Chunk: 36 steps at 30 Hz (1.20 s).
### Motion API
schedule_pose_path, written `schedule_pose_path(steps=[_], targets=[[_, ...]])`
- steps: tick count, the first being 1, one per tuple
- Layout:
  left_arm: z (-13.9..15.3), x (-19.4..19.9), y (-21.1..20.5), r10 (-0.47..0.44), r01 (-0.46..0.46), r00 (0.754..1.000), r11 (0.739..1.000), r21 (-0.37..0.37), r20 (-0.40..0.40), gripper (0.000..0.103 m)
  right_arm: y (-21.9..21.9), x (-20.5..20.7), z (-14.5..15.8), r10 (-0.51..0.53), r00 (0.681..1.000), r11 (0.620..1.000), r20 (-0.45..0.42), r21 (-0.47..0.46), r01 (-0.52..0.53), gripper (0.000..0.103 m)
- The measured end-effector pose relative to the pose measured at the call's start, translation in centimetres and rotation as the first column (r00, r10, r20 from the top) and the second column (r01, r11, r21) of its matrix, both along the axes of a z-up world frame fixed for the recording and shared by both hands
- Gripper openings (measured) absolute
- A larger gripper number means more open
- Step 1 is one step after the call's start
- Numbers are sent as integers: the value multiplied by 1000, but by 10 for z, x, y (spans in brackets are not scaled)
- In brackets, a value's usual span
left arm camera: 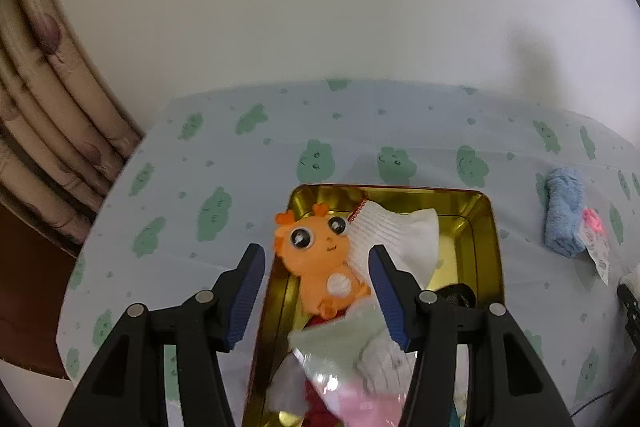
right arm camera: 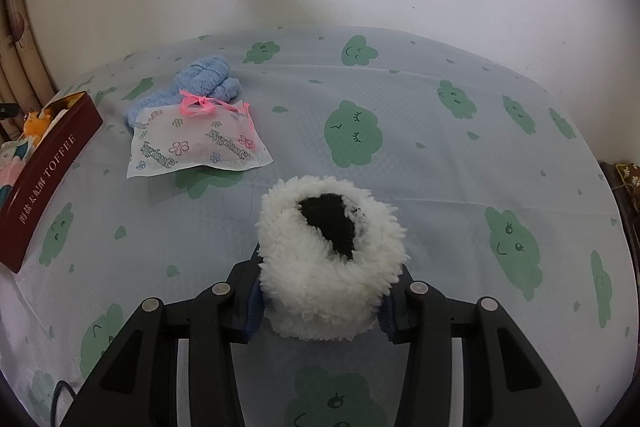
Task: Organize soft objects
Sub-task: 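Carry the orange rubber toy into the gold tin and open the left tool, then carry the white fluffy plush into the gold tin and open the right tool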
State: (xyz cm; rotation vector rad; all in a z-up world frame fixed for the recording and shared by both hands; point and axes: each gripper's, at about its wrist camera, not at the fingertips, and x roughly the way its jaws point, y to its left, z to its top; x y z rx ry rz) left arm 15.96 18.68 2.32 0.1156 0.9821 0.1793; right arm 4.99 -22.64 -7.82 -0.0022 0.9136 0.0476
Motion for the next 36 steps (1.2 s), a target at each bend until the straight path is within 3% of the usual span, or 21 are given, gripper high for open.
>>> schedule_pose_path(steps=[4, 10, 15, 23, 28, 36], targets=[[9, -29, -4, 1, -1, 999, 1000, 10, 34, 55, 0, 1, 0, 1, 1000, 1000, -1, -9, -1, 42], [12, -71, 8, 49, -45, 996, 998, -51, 79, 55, 0, 1, -1, 3, 1000, 1000, -1, -9, -3, 42], [13, -100, 20, 90, -91, 987, 996, 5, 134, 55, 1, 1, 0, 4, 1000, 1000, 0, -25, -4, 42], [-7, -125, 57, 185, -179, 977, 981, -69, 104, 55, 11, 0, 1, -21, 1000, 997, -2, -73, 21, 37], [-19, -144, 72, 277, -271, 951, 961, -63, 138, 55, 22, -3, 6, -36, 999, 997, -2, -64, 36, 36], [-24, -163, 89, 334, -324, 921, 943, -78, 203, 55, 74, -6, 44, 72, 997, 995, 42, -65, -69, 36]])
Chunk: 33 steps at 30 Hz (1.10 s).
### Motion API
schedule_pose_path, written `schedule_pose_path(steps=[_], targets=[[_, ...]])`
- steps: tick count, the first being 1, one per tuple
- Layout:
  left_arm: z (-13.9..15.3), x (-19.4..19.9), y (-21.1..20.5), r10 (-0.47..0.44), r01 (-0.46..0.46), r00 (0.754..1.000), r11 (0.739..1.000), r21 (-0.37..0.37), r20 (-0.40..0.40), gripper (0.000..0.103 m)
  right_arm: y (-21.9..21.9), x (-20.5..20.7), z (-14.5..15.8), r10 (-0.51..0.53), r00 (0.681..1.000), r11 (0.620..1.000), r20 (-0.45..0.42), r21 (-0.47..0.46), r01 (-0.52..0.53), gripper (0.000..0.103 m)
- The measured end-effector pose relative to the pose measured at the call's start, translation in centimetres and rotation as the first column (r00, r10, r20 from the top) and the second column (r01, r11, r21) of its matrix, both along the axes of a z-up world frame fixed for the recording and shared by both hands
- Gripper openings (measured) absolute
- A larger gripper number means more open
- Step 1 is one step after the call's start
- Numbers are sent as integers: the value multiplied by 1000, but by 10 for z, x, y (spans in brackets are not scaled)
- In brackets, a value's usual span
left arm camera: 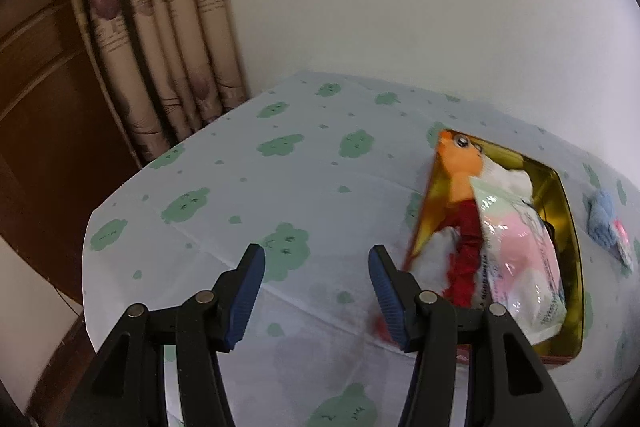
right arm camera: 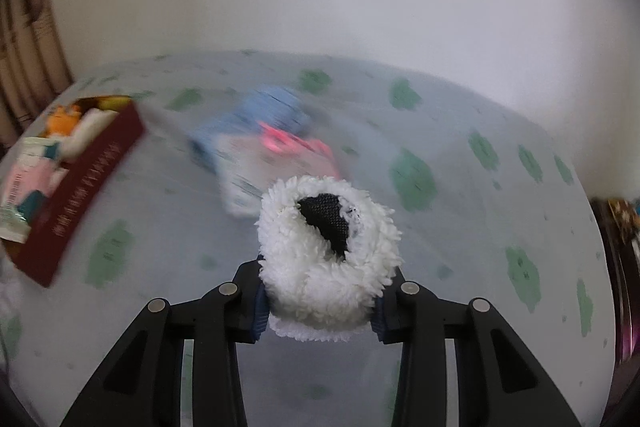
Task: Organize soft objects
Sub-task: 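Carry the white fluffy plush into the gold tin and open the right tool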
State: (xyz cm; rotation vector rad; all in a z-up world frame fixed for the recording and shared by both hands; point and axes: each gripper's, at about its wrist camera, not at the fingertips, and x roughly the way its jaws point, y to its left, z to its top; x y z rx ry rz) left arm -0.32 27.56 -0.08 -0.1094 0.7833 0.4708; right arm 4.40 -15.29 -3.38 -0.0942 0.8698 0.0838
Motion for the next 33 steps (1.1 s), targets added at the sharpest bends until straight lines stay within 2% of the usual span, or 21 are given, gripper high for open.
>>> schedule_pose_path(steps=[5, 9, 14, 19, 22, 33], targets=[[-2, -4, 12, 21, -21, 1000, 999, -27, 17, 55, 50, 8, 26, 102, 995, 994, 25, 34, -102, 36], [-6, -3, 15, 13, -12, 1000, 999, -48, 6, 55, 98, 14, 39, 192, 981, 981, 41, 26, -193, 36], [-8, -2, 12, 4, -4, 1000, 1000, -28, 3, 55, 156, 26, 42, 291, 956, 956, 39, 20, -292, 36], [-9, -1, 6, -24, 23, 1000, 999, -22, -4, 55, 201, 42, 36, 347, 937, 938, 25, 5, -348, 36], [-6, -1, 0, -44, 44, 999, 999, 4, 16, 55, 216, 52, 32, 362, 932, 932, 16, 5, -362, 36], [-10, 4, -11, -106, 106, 994, 994, -15, -2, 56, 242, 80, 7, 362, 931, 932, -49, -10, -363, 39]])
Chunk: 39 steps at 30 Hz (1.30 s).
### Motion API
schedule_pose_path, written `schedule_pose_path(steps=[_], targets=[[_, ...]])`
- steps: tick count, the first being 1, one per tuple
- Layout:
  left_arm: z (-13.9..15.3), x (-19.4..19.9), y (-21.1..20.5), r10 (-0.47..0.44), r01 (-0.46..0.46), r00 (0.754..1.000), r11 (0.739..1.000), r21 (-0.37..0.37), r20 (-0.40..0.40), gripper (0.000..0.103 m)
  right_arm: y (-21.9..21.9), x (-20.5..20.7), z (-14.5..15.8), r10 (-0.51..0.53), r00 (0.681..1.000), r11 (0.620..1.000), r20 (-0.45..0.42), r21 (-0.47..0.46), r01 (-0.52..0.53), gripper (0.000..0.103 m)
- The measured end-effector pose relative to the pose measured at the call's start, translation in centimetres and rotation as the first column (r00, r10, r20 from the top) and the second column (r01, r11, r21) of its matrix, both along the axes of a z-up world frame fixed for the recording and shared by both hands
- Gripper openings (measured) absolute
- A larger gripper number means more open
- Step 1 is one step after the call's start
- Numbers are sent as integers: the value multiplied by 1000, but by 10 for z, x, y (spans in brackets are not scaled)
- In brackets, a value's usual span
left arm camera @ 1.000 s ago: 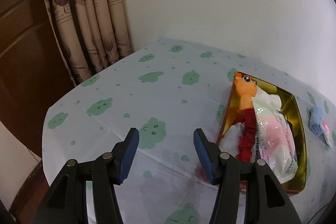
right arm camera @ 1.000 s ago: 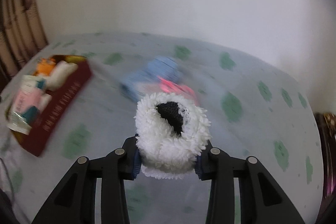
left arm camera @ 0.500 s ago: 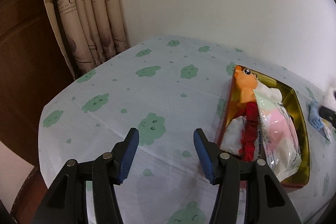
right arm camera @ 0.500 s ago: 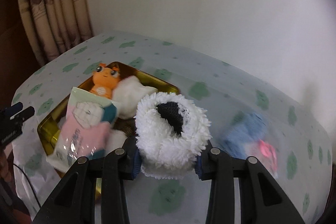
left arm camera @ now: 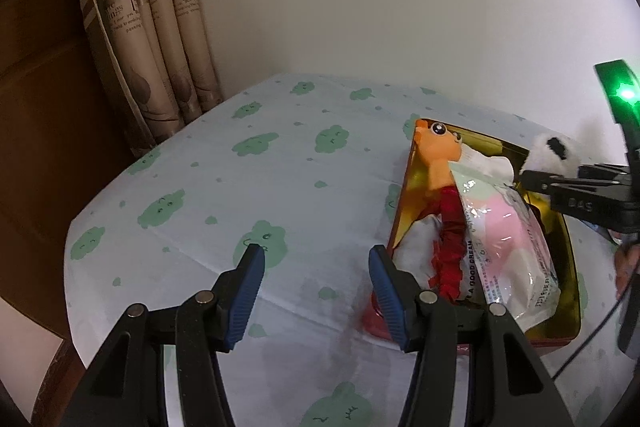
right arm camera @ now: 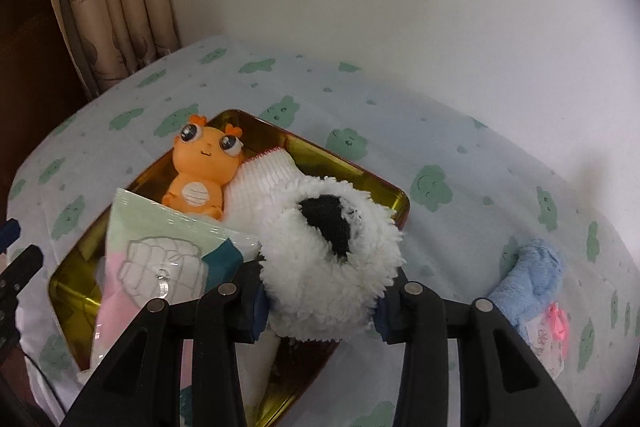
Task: Organize soft objects
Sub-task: 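Carry the white fluffy plush into the gold tin and open the right tool, then grasp the white pouch with pink ribbon with the right tool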
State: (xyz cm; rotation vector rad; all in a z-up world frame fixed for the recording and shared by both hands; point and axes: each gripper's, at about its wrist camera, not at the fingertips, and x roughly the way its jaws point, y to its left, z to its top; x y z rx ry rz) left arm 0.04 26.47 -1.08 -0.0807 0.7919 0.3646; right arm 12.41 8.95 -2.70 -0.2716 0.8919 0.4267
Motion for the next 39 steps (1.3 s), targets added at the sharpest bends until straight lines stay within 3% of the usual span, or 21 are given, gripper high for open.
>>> schedule_pose_path(steps=[8, 15, 25, 39], targets=[[-2, 2, -8, -30, 31, 1000, 999, 14, -8, 55, 6, 4, -7, 6, 1000, 1000, -20, -4, -6, 44], [-1, 2, -12, -43, 43, 999, 999, 29, -11, 56, 1, -3, 4, -7, 1000, 1000, 17, 16, 7, 75], [-1, 1, -15, -54, 55, 998, 997, 55, -13, 56, -47, -30, 27, -61, 997, 994, 52, 97, 55, 77], [5, 2, -26, -95, 95, 995, 991, 91, 2, 56, -195, -25, -7, -311, 950, 950, 15, 23, 311, 80]])
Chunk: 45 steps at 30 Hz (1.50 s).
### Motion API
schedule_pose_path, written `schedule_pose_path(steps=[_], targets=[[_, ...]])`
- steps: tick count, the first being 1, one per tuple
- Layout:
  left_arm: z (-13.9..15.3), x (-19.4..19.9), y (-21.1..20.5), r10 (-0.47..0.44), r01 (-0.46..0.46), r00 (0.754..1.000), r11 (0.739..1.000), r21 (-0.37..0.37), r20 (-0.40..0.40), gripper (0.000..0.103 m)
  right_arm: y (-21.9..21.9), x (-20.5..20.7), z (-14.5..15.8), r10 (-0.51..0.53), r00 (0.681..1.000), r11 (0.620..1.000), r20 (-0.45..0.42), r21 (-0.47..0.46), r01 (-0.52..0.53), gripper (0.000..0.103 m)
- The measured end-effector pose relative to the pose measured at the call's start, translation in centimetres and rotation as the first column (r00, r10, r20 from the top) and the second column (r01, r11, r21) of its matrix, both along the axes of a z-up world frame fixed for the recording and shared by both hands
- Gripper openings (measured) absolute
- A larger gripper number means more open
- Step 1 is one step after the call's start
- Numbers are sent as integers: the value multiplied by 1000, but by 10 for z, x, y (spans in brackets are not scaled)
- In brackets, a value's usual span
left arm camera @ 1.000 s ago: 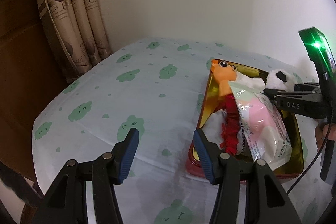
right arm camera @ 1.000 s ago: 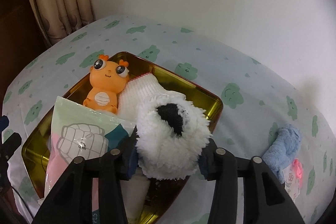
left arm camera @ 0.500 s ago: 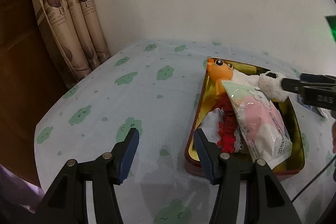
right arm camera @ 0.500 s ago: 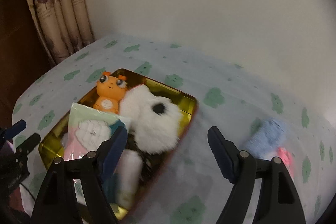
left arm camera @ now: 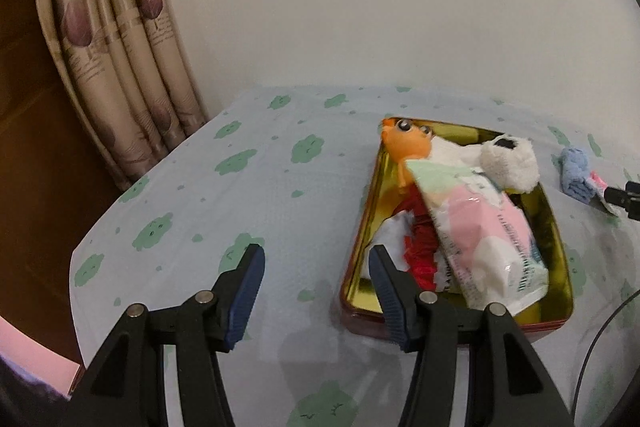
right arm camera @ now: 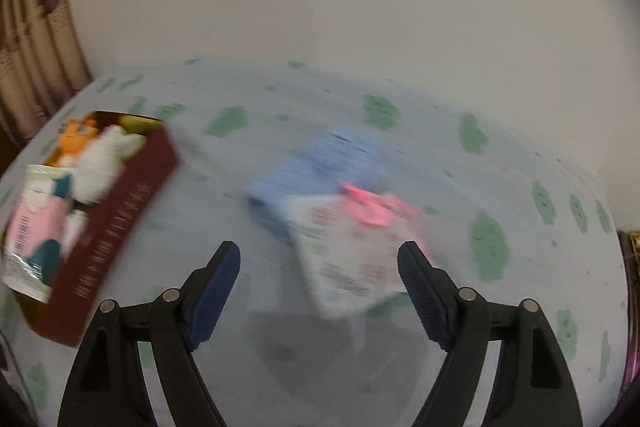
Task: Organize soft objects
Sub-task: 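Grasp the white pouch with pink ribbon with the right tool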
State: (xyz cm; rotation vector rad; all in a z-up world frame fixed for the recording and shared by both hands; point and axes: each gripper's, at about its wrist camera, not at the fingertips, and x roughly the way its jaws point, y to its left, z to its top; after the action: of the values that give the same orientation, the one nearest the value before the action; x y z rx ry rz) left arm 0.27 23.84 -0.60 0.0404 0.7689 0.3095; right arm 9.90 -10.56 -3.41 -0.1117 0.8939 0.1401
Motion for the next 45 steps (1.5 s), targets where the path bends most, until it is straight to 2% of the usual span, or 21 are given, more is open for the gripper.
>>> schedule_pose_path(steps=[5, 10, 13, 15, 16, 20, 24, 26, 28, 30, 32, 34, 35, 37, 39, 40, 42, 45], targets=[[12, 5, -18, -59, 60, 998, 998, 20, -2, 56, -30, 7, -19, -11, 1000, 1000, -28, -6, 11, 81], [28, 22, -47, -157, 157, 988, 988, 17, -3, 56, -32, 19, -33, -3, 999, 1000, -32, -3, 3, 85], [35, 35, -69, -205, 205, 979, 978, 32, -6, 56, -34, 23, -33, 8, 999, 999, -34, 31, -7, 85], [38, 45, -84, -241, 241, 970, 970, 21, -17, 56, -36, 23, -31, 10, 999, 999, -31, 47, -9, 87], [38, 51, -93, -264, 264, 964, 965, 8, -22, 56, -37, 23, -30, 10, 1000, 999, -26, 45, -9, 91], [38, 74, -133, -348, 347, 937, 937, -26, -43, 56, -39, 33, -32, 29, 999, 1000, -16, 1, -29, 95], [33, 94, -168, -413, 411, 908, 911, -42, -66, 56, -40, 53, -44, 78, 996, 996, -50, -35, -80, 97], [31, 103, -182, -442, 438, 894, 897, -69, -74, 56, -41, 59, -49, 105, 993, 994, -62, -20, -106, 98], [29, 115, -192, -448, 440, 889, 893, -96, -89, 56, -46, 65, -51, 115, 990, 993, -78, 39, -112, 100], [25, 127, -199, -456, 442, 885, 887, -132, -98, 56, -50, 67, -51, 113, 991, 992, -73, 59, -108, 99], [19, 139, -206, -458, 439, 881, 884, -160, -116, 56, -49, 66, -50, 102, 992, 994, -68, 48, -99, 91], [15, 148, -216, -463, 442, 877, 883, -160, -129, 56, -49, 62, -46, 108, 993, 993, -49, 48, -106, 63], [12, 151, -220, -463, 443, 877, 883, -156, -132, 56, -49, 61, -45, 99, 994, 995, -44, 35, -98, 56], [8, 160, -228, -469, 447, 871, 880, -162, -143, 56, -52, 57, -43, 89, 995, 995, -37, 47, -87, 36], [3, 167, -237, -487, 463, 860, 870, -171, -150, 56, -58, 52, -41, 78, 997, 996, -29, 46, -76, 24], [0, 169, -241, -494, 470, 856, 866, -169, -152, 56, -60, 48, -41, 72, 997, 996, -29, 44, -71, 20], [-4, 173, -249, -509, 486, 846, 859, -162, -157, 56, -67, 39, -39, 58, 998, 997, -28, 45, -57, 18], [-14, 179, -263, -540, 512, 824, 839, -184, -169, 56, -76, 18, -38, 36, 999, 999, -18, -2, -36, 18]])
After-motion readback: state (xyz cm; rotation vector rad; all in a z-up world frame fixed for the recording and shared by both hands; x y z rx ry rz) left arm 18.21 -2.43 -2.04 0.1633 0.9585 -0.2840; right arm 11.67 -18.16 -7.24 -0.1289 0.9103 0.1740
